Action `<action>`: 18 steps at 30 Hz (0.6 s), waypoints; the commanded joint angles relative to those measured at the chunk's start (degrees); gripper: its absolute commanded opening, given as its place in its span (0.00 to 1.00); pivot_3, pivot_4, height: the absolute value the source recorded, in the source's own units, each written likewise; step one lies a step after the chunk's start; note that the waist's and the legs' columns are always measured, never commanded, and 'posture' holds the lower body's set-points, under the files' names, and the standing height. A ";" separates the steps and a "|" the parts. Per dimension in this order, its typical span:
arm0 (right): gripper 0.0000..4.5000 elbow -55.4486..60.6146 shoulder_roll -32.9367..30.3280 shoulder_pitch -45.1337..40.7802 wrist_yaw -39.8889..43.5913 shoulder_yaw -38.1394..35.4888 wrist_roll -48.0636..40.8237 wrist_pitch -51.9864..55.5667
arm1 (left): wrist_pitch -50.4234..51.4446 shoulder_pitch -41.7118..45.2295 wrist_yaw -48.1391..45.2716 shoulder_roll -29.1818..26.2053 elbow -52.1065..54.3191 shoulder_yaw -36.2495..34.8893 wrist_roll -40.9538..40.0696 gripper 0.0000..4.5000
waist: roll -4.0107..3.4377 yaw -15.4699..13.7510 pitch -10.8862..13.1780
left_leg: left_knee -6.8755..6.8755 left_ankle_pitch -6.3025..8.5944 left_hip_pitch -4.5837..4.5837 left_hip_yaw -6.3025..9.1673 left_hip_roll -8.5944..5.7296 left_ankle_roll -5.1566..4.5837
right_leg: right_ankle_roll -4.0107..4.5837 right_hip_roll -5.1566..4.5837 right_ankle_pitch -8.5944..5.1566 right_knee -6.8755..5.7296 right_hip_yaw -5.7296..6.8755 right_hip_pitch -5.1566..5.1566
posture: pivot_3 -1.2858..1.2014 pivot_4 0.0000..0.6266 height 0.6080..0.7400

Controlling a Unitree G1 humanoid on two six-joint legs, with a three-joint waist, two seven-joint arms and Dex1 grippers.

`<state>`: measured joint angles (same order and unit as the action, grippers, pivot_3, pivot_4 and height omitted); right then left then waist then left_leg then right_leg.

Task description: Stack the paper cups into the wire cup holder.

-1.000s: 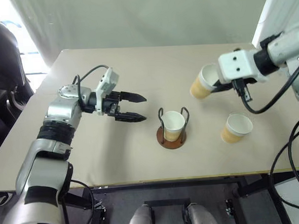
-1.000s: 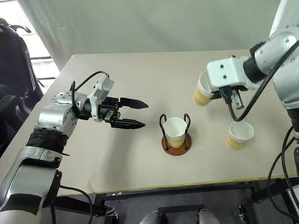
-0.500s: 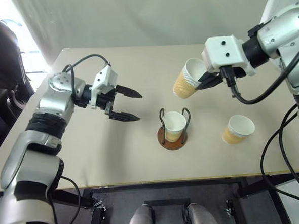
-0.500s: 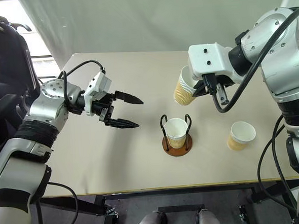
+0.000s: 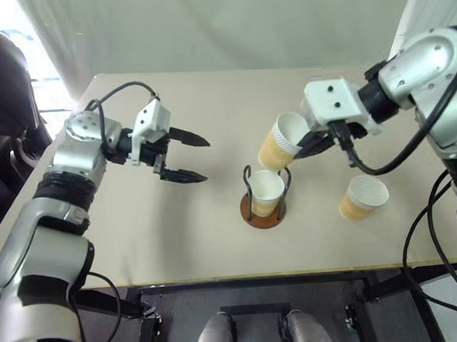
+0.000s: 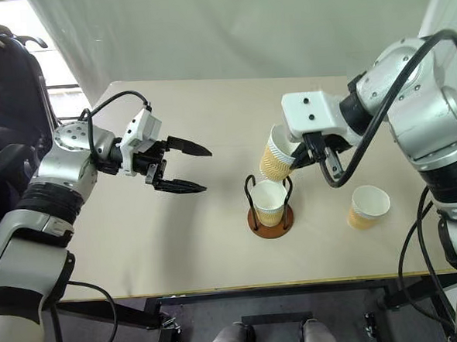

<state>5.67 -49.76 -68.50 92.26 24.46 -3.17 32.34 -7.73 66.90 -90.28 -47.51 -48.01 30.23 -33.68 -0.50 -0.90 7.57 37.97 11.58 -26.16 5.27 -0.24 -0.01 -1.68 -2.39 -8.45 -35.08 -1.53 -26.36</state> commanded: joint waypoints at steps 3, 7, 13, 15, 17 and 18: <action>0.00 3.06 0.80 0.79 -0.10 0.32 -0.16 -0.10 | -0.19 2.49 -2.22 -1.24 1.59 -0.93 -1.41 1.00 | 0.00 0.05 0.00 | 0.01 0.00 0.00 -0.01 0.00 0.00 | 0.00 0.00 0.00 -0.01 -0.01 0.00 | 0.52 0.24 1.00; 0.00 3.98 1.72 1.28 -0.32 0.54 -0.29 0.20 | 0.72 2.52 -2.22 -1.58 2.90 -1.09 -1.54 1.00 | 0.00 0.11 0.00 | 0.02 0.00 0.00 0.00 0.00 0.00 | 0.00 0.00 0.00 -0.04 0.00 0.00 | 0.52 0.24 1.00; 0.00 4.06 1.96 1.32 0.13 1.54 0.65 -1.58 | 1.56 2.48 -2.22 -1.52 3.65 -1.54 -1.42 1.00 | 0.00 0.10 0.00 | 0.04 0.00 0.01 -0.01 0.00 0.00 | 0.00 0.00 0.00 -0.04 0.00 0.00 | 0.52 0.24 1.00; 0.00 3.89 1.84 1.27 0.22 2.05 1.38 -3.12 | 1.68 2.50 -2.22 -1.47 3.55 -1.59 -1.34 1.00 | 0.00 0.10 0.00 | 0.04 0.00 0.01 0.00 0.00 0.00 | 0.00 0.00 0.00 -0.05 0.00 0.00 | 0.52 0.24 1.00; 0.00 3.62 1.88 1.21 0.23 2.52 2.30 -4.90 | 1.70 2.51 -2.22 -1.41 3.39 -1.59 -1.25 1.00 | 0.00 0.13 0.00 | 0.04 0.00 0.01 0.00 0.00 0.00 | 0.00 0.00 0.00 -0.06 0.00 0.00 | 0.52 0.24 1.00; 0.00 3.45 1.93 1.19 0.21 2.76 2.83 -5.89 | 1.71 2.52 -2.22 -1.39 3.30 -1.59 -1.23 1.00 | 0.00 0.14 0.00 | 0.04 0.00 0.01 -0.01 0.00 0.00 | 0.00 0.00 0.00 -0.07 0.00 0.00 | 0.52 0.24 1.00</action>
<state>8.35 -47.43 -66.67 92.26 27.32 -1.56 28.50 -6.08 67.64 -90.43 -48.22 -45.50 30.20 -34.27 -0.50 -0.76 7.57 38.01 11.58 -26.15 5.27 -0.23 -0.01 -1.68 -2.38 -8.45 -35.16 -1.53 -26.37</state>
